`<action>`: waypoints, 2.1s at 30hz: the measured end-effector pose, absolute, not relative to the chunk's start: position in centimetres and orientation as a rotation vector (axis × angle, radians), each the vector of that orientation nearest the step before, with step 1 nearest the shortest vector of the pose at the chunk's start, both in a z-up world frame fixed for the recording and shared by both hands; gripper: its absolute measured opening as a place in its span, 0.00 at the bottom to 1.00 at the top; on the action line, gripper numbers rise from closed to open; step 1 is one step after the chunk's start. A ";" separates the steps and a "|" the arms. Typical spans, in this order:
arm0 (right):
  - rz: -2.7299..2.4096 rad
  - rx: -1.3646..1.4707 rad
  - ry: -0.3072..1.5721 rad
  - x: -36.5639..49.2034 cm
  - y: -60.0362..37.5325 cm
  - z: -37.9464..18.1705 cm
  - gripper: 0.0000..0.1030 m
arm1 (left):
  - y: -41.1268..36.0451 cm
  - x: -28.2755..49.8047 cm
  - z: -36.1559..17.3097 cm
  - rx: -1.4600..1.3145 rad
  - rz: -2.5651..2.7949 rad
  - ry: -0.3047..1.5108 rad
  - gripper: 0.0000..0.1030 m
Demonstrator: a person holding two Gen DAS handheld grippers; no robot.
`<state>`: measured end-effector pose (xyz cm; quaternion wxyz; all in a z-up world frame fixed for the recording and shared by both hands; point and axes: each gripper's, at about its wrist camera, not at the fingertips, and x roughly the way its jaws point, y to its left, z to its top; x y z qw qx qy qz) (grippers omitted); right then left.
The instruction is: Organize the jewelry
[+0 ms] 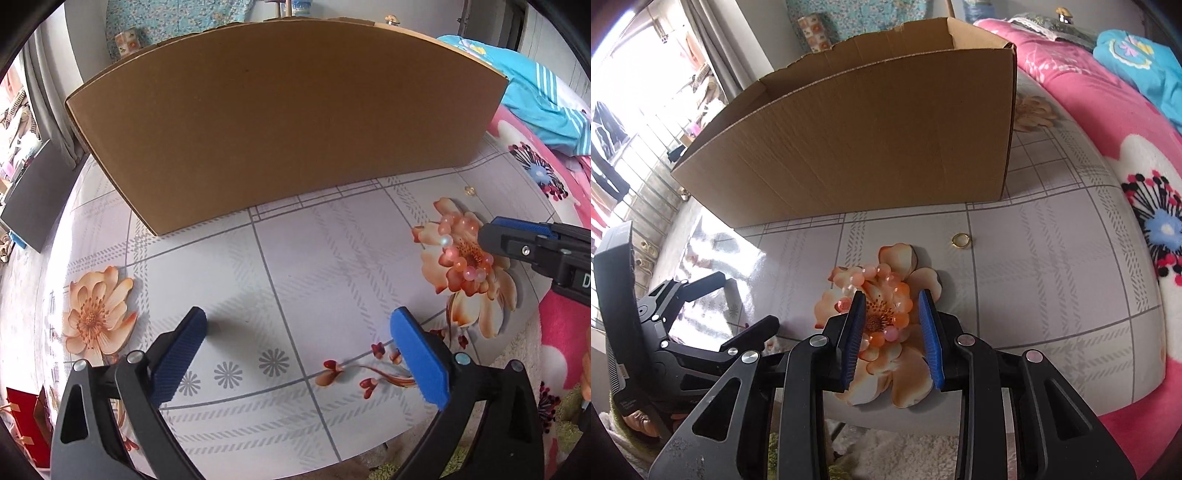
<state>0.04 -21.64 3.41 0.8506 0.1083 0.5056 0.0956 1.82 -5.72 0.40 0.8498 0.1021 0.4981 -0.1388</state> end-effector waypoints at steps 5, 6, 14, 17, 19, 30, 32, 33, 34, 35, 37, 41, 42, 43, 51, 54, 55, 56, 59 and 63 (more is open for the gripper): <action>0.202 0.223 1.082 0.4 -20.5 2.9 0.24 | -5.6 1.1 0.4 0.210 -0.284 1.047 0.95; 0.206 0.228 1.088 0.5 -20.5 2.7 0.22 | -5.4 1.0 0.5 0.209 -0.283 1.047 0.95; 0.218 0.266 1.108 0.8 -20.7 2.3 0.09 | -5.3 0.9 0.4 0.205 -0.278 1.041 0.95; 0.229 0.289 1.111 1.0 -20.5 2.0 0.08 | -5.3 0.9 0.4 0.206 -0.278 1.041 0.95; 0.239 0.301 1.112 1.2 -20.3 1.9 0.08 | -5.3 0.9 0.4 0.205 -0.279 1.040 0.95; 0.334 0.355 1.123 2.7 -17.8 1.7 0.08 | -5.2 0.8 0.4 0.201 -0.272 1.037 0.95; 0.368 0.381 1.132 3.0 -17.2 1.6 0.08 | -5.1 0.8 0.4 0.201 -0.272 1.035 0.95; 0.382 0.391 1.135 3.2 -16.9 1.4 0.08 | -5.1 0.8 0.4 0.201 -0.272 1.033 0.95; 0.410 0.407 1.142 3.4 -16.5 1.3 0.10 | -5.1 0.8 0.4 0.201 -0.272 1.032 0.95; 0.432 0.419 1.146 3.5 -16.3 1.2 0.12 | -5.1 0.8 0.4 0.201 -0.272 1.031 0.95; 0.452 0.435 1.145 3.5 -15.9 1.2 0.16 | -5.1 0.7 0.3 0.201 -0.272 1.031 0.95; 0.437 0.452 1.119 3.0 -17.4 1.8 0.25 | -5.2 0.6 0.3 0.203 -0.275 1.029 0.95; 0.423 0.456 1.107 2.8 -18.0 2.0 0.26 | -5.2 0.6 0.3 0.202 -0.275 1.029 0.95; 0.391 0.454 1.092 2.6 -18.9 2.3 0.26 | -5.2 0.6 0.3 0.202 -0.275 1.030 0.95; 0.115 0.289 1.032 1.6 -23.1 2.9 0.26 | -5.2 0.6 0.3 0.202 -0.274 1.030 0.95; 0.072 0.221 1.019 1.9 -23.2 2.7 0.26 | -5.2 0.6 0.3 0.202 -0.274 1.029 0.95; 0.059 0.194 1.014 2.1 -23.1 2.6 0.26 | -5.2 0.6 0.3 0.202 -0.274 1.029 0.95; 0.047 0.166 1.009 2.4 -23.0 2.4 0.26 | -5.2 0.6 0.4 0.202 -0.274 1.029 0.95; 0.035 0.118 0.995 2.8 -22.6 2.1 0.25 | -5.2 0.6 0.4 0.202 -0.274 1.029 0.95; 0.018 0.034 0.976 3.5 -21.5 1.9 0.21 | -5.2 0.6 0.4 0.201 -0.273 1.026 0.95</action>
